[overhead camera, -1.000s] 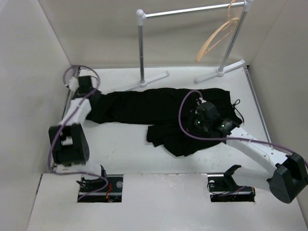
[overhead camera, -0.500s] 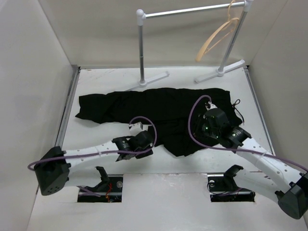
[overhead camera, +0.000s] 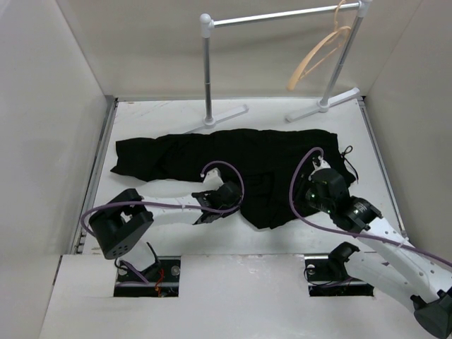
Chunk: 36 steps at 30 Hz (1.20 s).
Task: Place the trousers on the hanger
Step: Flatten out the trousers at the center of the board.
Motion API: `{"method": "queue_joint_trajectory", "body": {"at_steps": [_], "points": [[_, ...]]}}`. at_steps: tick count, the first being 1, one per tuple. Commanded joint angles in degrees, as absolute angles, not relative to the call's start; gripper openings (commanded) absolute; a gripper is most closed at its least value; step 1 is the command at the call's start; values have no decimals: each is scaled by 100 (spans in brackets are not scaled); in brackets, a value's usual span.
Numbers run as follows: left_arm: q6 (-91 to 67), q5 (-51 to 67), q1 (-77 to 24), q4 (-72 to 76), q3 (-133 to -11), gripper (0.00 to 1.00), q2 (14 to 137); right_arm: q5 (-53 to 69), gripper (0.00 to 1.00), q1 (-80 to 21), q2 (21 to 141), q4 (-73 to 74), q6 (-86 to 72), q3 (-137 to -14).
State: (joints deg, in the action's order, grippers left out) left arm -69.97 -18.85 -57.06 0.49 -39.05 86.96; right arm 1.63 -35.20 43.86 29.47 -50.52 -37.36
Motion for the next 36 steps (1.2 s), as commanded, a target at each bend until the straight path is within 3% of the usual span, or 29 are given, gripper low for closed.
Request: {"method": "queue_joint_trajectory", "body": {"at_steps": [1, 6, 11, 16, 23, 29, 36], "points": [[-6961, -2039, -5690, -228, -3999, 14, 8991, 44, 31, -3441, 4201, 2927, -5168, -3683], [-6935, -2188, -5770, -1245, -3920, 7, 7721, 26, 38, -3187, 4297, 2953, -5028, -3648], [-6882, -2697, -5638, -3370, -3937, 5, 5690, 18, 54, -2835, 4728, 2743, -4966, -3621], [-6900, -3067, -5165, -5507, -4498, 4, 4423, -26, 61, -2703, 5009, 2558, -4939, -3621], [-5812, -4314, -3558, -7707, -6475, 5, 4508, -211, 66, -2527, 5194, 2558, -5010, -3480], [-4808, -4886, -2344, -7690, -7479, 3, 4931, -246, 69, -2474, 5098, 2636, -4966, -3419], [-4476, -5098, -517, -7420, -7812, 4, 4262, -378, 70, -2325, 4658, 2900, -4948, -3234]]}}
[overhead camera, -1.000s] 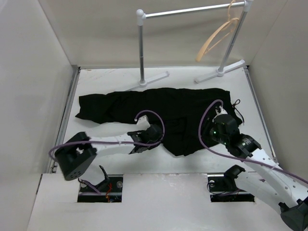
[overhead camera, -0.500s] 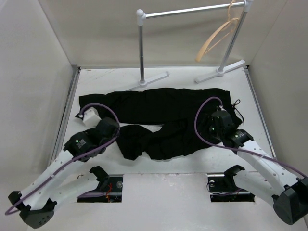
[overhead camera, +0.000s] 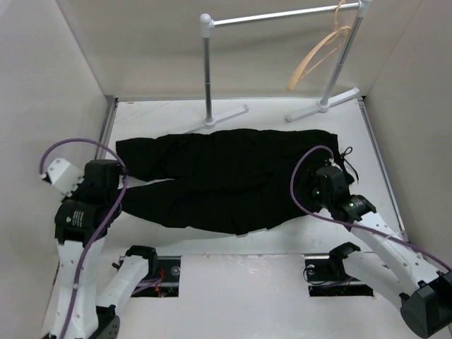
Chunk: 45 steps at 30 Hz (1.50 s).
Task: Place the trousers on the hanger
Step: Flatten out the trousers at the center of the board.
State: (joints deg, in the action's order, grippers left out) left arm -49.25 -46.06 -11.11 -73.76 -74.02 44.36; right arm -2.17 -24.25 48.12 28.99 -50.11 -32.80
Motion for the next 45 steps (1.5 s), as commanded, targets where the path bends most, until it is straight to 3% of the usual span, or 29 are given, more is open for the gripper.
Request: {"method": "queue_joint_trajectory", "body": {"at_steps": [1, 4, 6, 10, 16, 21, 24, 28, 31, 33, 35, 37, 40, 45], "points": [[-4187, -5011, -323, -7148, -7927, 4, 4402, -334, 68, -2298, 4650, 2918, -4922, -3234], [-3675, -4492, 82, -6908, -8182, 4, 4719, -281, 61, -2316, 4658, 3040, -4913, -3313], [-3534, -4342, 398, -7013, -7929, 3, 4659, -334, 51, -2324, 4597, 3111, -4931, -3340], [-3349, -3939, 996, -6743, -7200, 4, 4473, -351, 49, -2246, 4526, 3190, -4887, -3322], [-3401, -3314, 1875, -4424, -6478, 4, 6297, -404, 65, -1929, 4676, 3252, -4746, -3436], [-3358, -3279, 2500, -3963, -7161, 4, 8784, -668, 70, -1622, 4378, 3568, -4694, -3568], [-3260, -3138, 2606, -4148, -7820, 17, 9483, -677, 73, -1271, 4149, 3761, -4553, -3621], [-3208, -3023, 1835, -3806, -8138, 48, 9063, -790, 76, -1085, 3973, 3964, -4570, -3595], [-3383, -2919, 1377, -3622, -7623, 57, 8370, -818, 70, -1042, 4121, 4052, -4702, -3569], [-3576, -2630, 1139, -3595, -6886, 57, 7738, -896, 52, -840, 4210, 4069, -4772, -3516], [-3909, -2235, 1077, -3621, -5911, 57, 7000, -800, 26, -498, 4332, 4017, -4842, -3472], [-4130, -1769, 1321, -3717, -4936, 57, 6253, -590, 13, -216, 4499, 3877, -4860, -3437], [-4236, -1494, 1727, -4015, -3949, 53, 5364, -361, 15, -110, 4605, 3639, -4895, -3393], [-4534, -1713, 1814, -4210, -3744, 52, 5018, -325, 47, -434, 4632, 3428, -5001, -3331]]}}
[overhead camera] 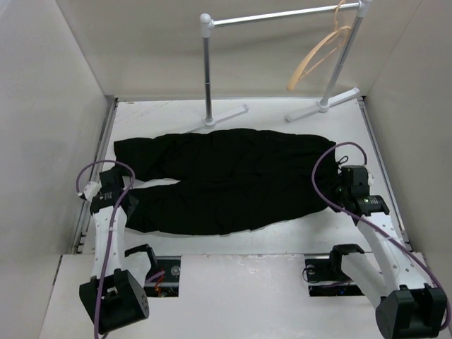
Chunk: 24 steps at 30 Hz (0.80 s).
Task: Place the trousers on the hanger
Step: Flatten out the trousers at the center of the board.
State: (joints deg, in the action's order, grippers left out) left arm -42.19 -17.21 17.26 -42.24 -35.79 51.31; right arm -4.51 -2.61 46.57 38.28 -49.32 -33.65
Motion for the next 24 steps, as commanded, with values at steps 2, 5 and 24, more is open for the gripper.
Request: {"method": "queue_joint_trajectory", "body": {"at_steps": [2, 5, 24], "points": [[-4718, -1705, 2147, -4149, -3718, 51, 5149, -316, 52, -549, 4684, 3358, -4992, -3287], [-5044, -1495, 2578, -3973, -3604, 50, 5536, -124, 59, -628, 4807, 3208, -4992, -3226], [-5194, -1941, 2414, -4822, -4763, 2, 5047, 237, 69, -795, 4843, 2936, -4887, -3164]]}}
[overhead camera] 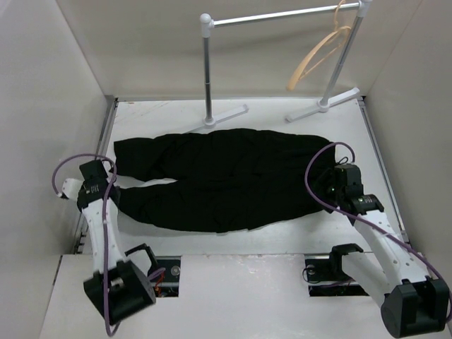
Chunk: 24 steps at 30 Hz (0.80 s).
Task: Place the trousers on the hanger
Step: Flatten out the trousers at the center of the board.
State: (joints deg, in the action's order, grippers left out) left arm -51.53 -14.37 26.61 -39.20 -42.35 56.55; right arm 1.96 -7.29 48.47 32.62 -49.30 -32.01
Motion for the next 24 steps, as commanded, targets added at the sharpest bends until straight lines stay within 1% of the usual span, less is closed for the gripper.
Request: {"method": "queue_joint_trajectory", "body": {"at_steps": [1, 3, 5, 9, 12, 14, 17, 19, 20, 21, 22, 24], "points": [[-5203, -2047, 2291, -5043, -4798, 2, 4888, 246, 69, -795, 4851, 2901, -4887, -3147], [-5186, -2214, 2167, -5395, -4773, 5, 4711, 246, 69, -813, 4869, 2839, -4913, -3112], [-5081, -2302, 2149, -5563, -4624, 10, 4842, 281, 69, -848, 4878, 2769, -4948, -3059], [-4799, -2557, 2693, -5414, -4491, 29, 5194, 430, 70, -962, 4948, 2628, -5010, -2971], [-4807, -2742, 2835, -5510, -4736, 43, 5212, 466, 71, -989, 4843, 2610, -5045, -2909], [-4851, -2838, 2808, -5485, -4833, 50, 5133, 466, 72, -971, 4764, 2619, -5045, -2883], [-4913, -2892, 2808, -5205, -4826, 57, 5342, 466, 73, -971, 4729, 2628, -5045, -2857], [-4843, -2787, 2834, -4713, -4694, 57, 5798, 457, 73, -980, 4737, 2628, -5045, -2883], [-4825, -2690, 2878, -4554, -4650, 55, 6062, 448, 72, -989, 4755, 2628, -5045, -2909], [-4825, -2611, 2922, -4440, -4580, 53, 6265, 440, 67, -989, 4781, 2654, -5045, -2953], [-4843, -2593, 2940, -4360, -4518, 51, 6423, 422, 59, -989, 4790, 2680, -5028, -2979], [-4852, -2759, 2870, -4185, -4509, 50, 6530, 335, 31, -936, 4764, 2803, -5036, -3041]]}}
